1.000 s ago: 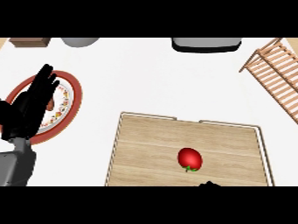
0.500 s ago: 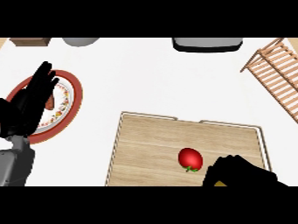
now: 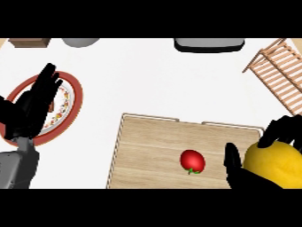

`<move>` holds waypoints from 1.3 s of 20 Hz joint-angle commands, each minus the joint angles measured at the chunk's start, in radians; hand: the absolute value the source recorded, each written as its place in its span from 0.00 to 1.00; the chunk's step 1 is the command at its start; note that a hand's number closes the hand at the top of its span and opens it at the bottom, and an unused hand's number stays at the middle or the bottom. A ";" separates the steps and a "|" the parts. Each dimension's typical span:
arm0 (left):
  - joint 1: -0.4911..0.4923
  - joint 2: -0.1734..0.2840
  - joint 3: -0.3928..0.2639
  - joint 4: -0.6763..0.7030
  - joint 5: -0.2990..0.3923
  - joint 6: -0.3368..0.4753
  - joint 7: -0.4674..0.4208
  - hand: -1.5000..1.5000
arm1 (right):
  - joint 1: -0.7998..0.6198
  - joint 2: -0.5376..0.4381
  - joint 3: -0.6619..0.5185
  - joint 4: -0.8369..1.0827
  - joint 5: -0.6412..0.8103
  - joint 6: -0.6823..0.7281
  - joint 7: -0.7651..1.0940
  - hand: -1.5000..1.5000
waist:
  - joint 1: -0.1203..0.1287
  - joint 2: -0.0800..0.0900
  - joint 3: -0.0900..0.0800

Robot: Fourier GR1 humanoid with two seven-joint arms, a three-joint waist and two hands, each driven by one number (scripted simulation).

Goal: Pick the lemon from the tray and place it in the tiered shelf

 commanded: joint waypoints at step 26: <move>-0.047 0.021 0.040 0.034 0.018 -0.035 0.010 0.50 | -0.178 -0.512 -1.231 0.590 -0.824 0.208 -0.551 1.00 | 0.012 0.002 0.000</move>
